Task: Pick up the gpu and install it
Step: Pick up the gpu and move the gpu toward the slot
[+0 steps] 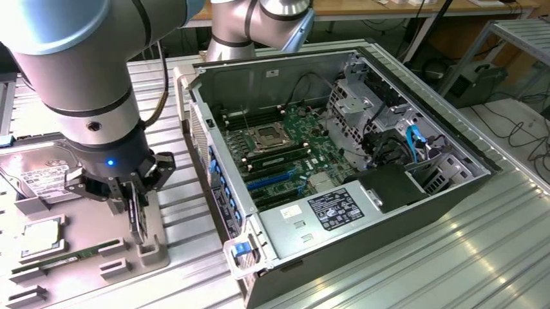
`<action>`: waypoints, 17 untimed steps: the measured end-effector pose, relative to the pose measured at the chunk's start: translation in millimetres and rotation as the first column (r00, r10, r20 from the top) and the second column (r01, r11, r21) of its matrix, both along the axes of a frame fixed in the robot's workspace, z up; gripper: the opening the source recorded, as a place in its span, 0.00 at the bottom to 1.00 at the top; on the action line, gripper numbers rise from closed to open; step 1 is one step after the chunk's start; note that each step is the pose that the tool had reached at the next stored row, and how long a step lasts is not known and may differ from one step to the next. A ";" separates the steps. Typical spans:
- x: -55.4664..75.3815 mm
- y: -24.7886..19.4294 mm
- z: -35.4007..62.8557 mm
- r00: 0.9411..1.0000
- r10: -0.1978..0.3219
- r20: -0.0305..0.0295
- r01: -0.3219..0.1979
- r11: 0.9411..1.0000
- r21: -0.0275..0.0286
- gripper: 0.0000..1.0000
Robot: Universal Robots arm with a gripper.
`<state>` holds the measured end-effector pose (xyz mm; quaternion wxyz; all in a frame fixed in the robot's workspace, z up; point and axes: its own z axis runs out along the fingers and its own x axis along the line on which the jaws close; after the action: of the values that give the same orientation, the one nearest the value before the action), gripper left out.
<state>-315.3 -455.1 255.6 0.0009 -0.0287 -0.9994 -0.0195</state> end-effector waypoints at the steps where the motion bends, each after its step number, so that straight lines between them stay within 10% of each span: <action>1: 0.0 0.0 2.7 1.000 0.000 0.000 0.000 1.000 -0.001 0.28; 10: 0.2 0.0 22.9 1.000 0.000 0.000 0.000 1.000 -0.023 0.28; 17: 0.2 0.0 27.6 1.000 0.000 0.000 0.000 1.000 -0.026 0.28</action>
<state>-315.1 -455.1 283.2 0.0006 -0.0287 -0.9996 -0.0065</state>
